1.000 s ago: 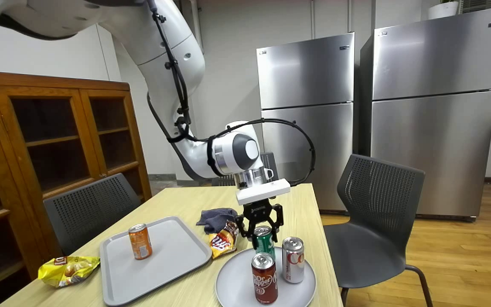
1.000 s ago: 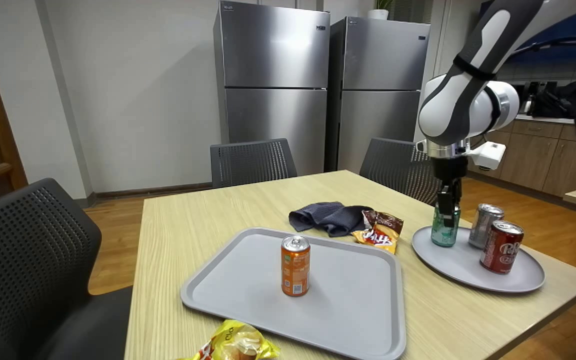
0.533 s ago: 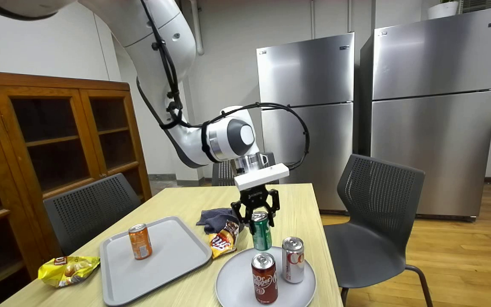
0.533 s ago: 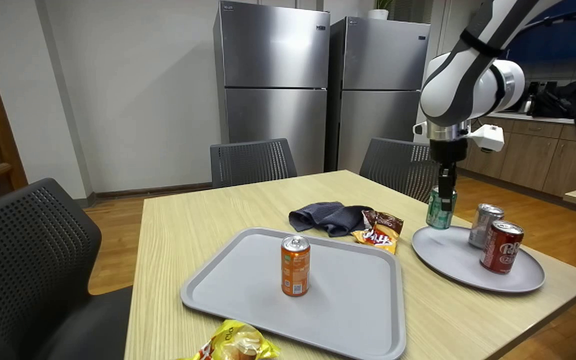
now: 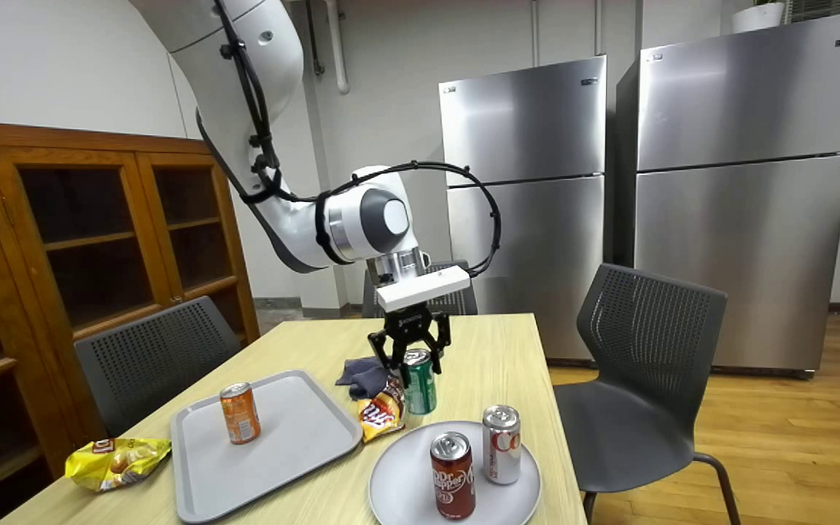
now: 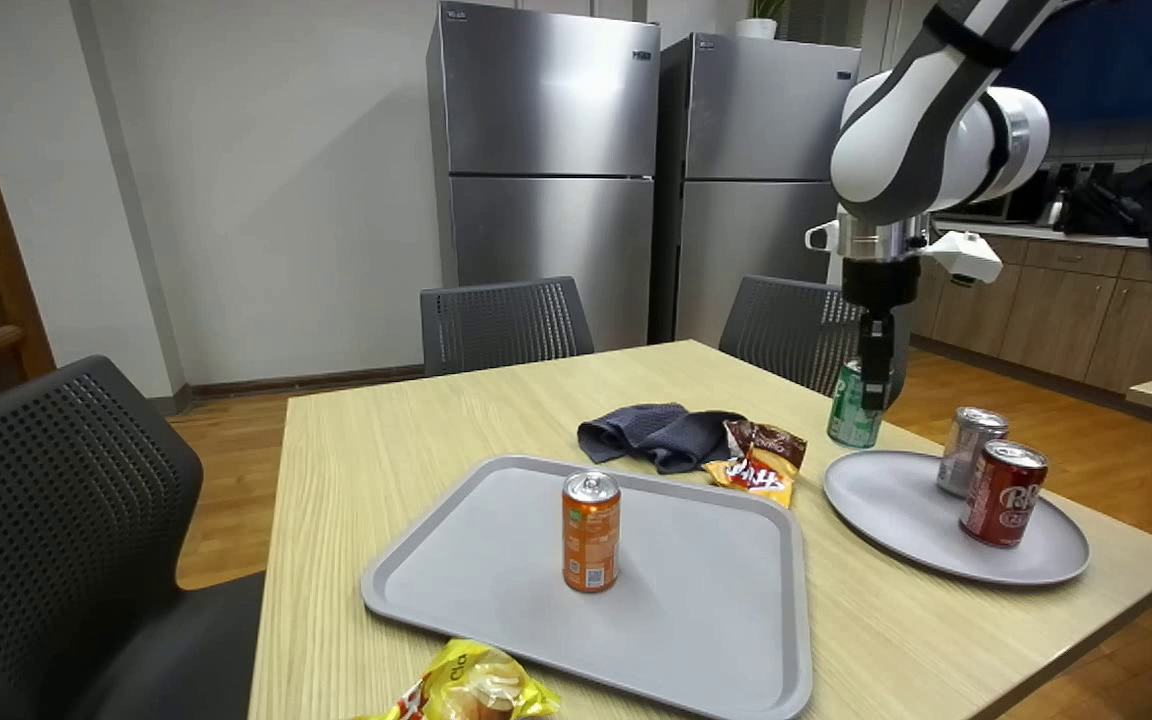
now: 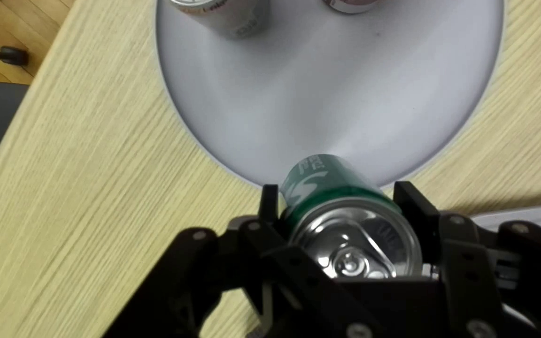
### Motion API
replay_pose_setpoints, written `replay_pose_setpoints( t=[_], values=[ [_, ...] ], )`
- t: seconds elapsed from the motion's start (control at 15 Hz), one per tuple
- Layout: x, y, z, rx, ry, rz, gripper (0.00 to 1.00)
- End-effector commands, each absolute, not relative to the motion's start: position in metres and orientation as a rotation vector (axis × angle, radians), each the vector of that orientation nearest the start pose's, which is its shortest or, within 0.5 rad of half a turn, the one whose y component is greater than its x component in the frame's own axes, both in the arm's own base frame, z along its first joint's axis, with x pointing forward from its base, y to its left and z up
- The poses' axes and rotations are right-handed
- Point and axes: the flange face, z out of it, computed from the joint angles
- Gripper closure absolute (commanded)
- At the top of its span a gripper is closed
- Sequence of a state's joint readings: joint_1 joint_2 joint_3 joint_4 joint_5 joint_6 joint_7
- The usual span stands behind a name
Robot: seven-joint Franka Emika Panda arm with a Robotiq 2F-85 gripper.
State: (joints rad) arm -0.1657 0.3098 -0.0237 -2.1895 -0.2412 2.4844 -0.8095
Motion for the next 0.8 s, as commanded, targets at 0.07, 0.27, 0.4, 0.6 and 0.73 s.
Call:
replay_pose_setpoints(
  t=[0.07,0.27,0.4,0.6,0.73],
  values=[
    [0.531,-0.066,0.264,-2.912,-1.423,0.109,0.62],
    [0.524,-0.038,0.265,-2.860,-1.503,0.107,0.62],
    [0.520,-0.019,0.264,-2.831,-1.547,0.111,0.62],
    [0.517,0.009,0.261,-2.784,-1.610,0.123,0.62],
    [0.517,0.025,0.257,-2.760,-1.645,0.122,0.62]
  ],
)
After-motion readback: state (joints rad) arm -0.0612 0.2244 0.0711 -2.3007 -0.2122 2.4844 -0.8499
